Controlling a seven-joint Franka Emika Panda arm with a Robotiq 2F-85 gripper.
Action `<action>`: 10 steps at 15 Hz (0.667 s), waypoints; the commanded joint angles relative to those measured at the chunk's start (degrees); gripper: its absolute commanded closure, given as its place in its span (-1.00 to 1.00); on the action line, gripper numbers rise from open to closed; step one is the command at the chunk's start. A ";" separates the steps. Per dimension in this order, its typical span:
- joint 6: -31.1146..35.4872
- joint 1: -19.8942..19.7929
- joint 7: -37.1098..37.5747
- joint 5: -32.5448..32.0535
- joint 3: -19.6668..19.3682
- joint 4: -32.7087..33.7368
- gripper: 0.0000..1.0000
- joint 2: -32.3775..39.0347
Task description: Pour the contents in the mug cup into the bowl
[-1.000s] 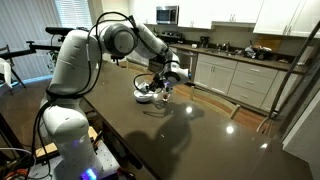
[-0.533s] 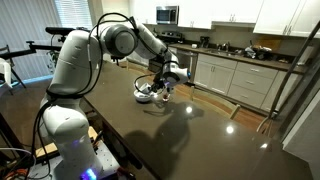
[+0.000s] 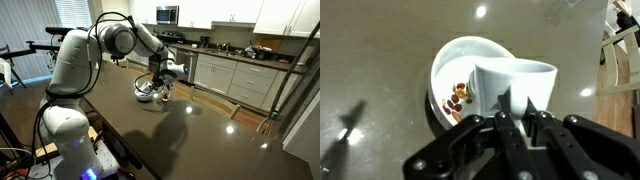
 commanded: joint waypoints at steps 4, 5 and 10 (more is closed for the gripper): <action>6.18 -0.22 -7.35 0.95 1.36 -2.60 0.92 -3.40; 6.79 -0.33 -8.64 1.02 1.54 -2.75 0.92 -3.71; 8.93 -0.52 -13.00 1.16 2.17 -4.18 0.92 -6.01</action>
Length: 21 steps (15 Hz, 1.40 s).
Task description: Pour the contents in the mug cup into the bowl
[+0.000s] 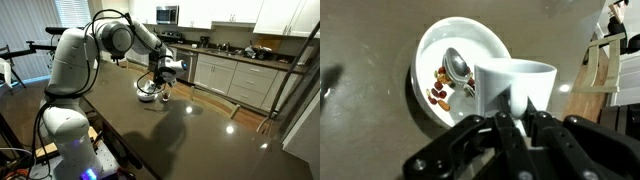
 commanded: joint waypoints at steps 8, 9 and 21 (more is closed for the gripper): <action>0.96 -0.43 -5.32 -0.14 1.04 -3.64 0.67 -4.56; 0.95 -0.41 -5.52 -0.13 1.09 -3.96 0.67 -4.84; 2.13 -0.27 -15.46 1.20 3.09 -4.99 0.92 -5.62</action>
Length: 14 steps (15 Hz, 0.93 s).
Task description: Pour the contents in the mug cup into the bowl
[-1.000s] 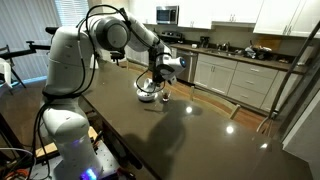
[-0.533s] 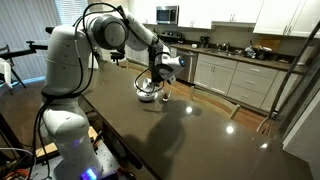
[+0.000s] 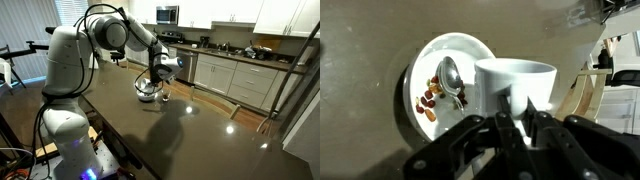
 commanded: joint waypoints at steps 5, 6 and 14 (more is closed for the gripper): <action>1.71 -0.93 -12.62 2.78 1.64 -0.96 0.92 -1.58; 1.91 -1.07 -14.37 3.31 1.72 -1.04 0.92 -1.68; 1.87 -0.57 -18.02 3.46 1.25 0.02 0.67 0.20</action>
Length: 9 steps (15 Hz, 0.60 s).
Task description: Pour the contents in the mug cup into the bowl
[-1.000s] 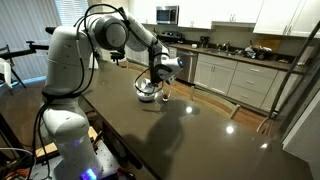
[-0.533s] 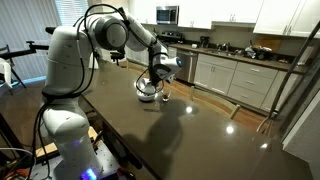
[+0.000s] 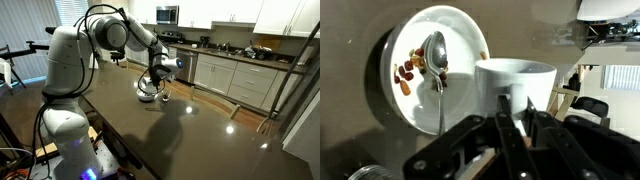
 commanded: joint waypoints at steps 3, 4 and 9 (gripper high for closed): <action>0.03 -0.38 0.12 -0.19 0.40 0.04 0.92 0.39; 1.06 -0.25 -0.94 0.19 0.51 -0.11 0.92 0.34; 6.31 0.06 -6.25 1.11 1.30 -1.05 0.92 0.05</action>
